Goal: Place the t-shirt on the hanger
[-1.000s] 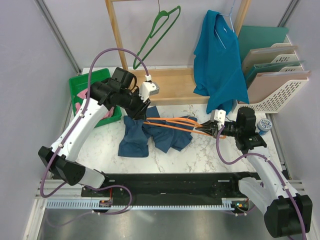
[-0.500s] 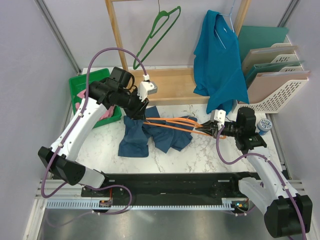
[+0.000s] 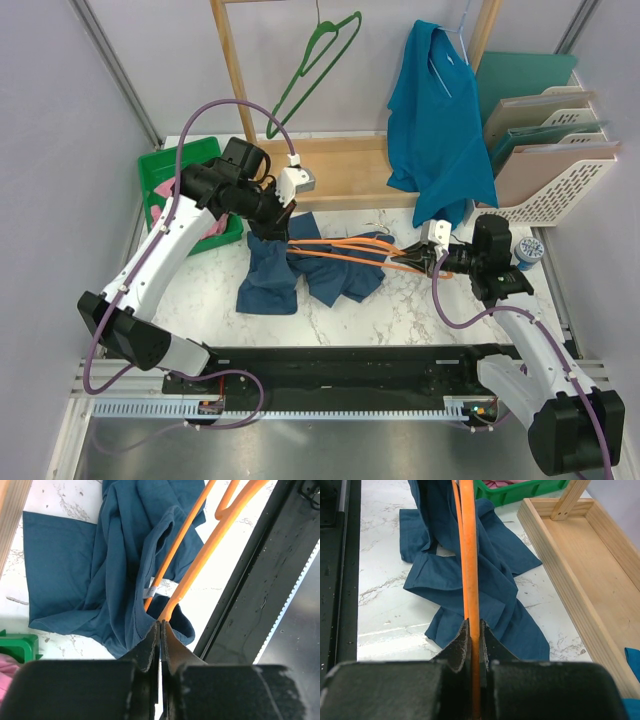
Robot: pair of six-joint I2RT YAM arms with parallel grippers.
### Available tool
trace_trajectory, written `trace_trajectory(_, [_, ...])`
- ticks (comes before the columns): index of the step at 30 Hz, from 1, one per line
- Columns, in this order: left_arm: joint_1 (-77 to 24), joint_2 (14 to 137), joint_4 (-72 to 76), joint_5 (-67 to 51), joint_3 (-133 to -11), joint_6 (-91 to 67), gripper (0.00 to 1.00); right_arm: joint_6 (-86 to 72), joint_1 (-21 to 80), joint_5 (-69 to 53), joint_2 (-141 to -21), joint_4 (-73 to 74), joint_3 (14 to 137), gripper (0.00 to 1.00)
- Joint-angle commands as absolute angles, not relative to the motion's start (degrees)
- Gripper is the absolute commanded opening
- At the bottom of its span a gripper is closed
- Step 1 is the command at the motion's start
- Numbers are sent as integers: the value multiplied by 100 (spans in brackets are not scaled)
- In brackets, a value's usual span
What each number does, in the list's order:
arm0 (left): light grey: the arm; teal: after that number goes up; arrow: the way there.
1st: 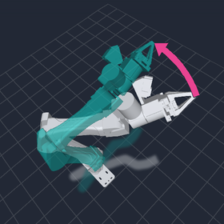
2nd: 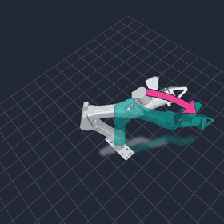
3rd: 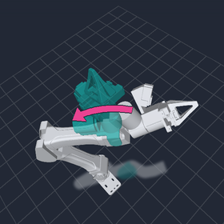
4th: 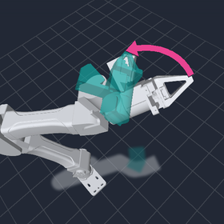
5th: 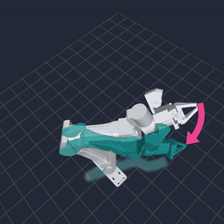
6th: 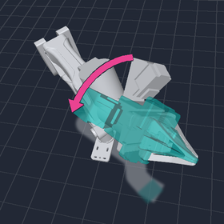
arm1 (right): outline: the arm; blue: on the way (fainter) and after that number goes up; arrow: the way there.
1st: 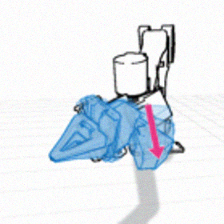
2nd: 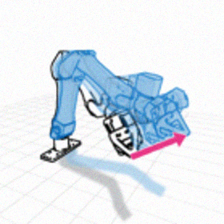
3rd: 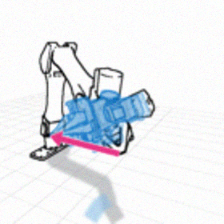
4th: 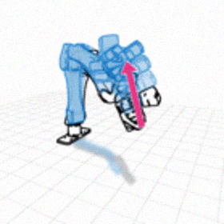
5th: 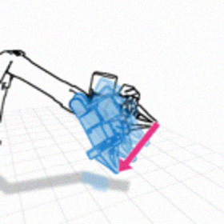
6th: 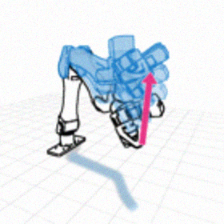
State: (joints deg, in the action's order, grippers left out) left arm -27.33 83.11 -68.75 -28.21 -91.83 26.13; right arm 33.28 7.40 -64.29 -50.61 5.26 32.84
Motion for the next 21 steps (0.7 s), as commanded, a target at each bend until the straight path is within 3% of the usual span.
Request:
trace_trajectory(1, [-2725,8271,-6900,-3225,-9255,2777,2,3463,773,-6741,-4966,334,3551,0])
trace_trajectory(21, [-3137,8982,-6627,-3867,-10362,2575,2,4280,1072,-7137,-5466,167,3709,0])
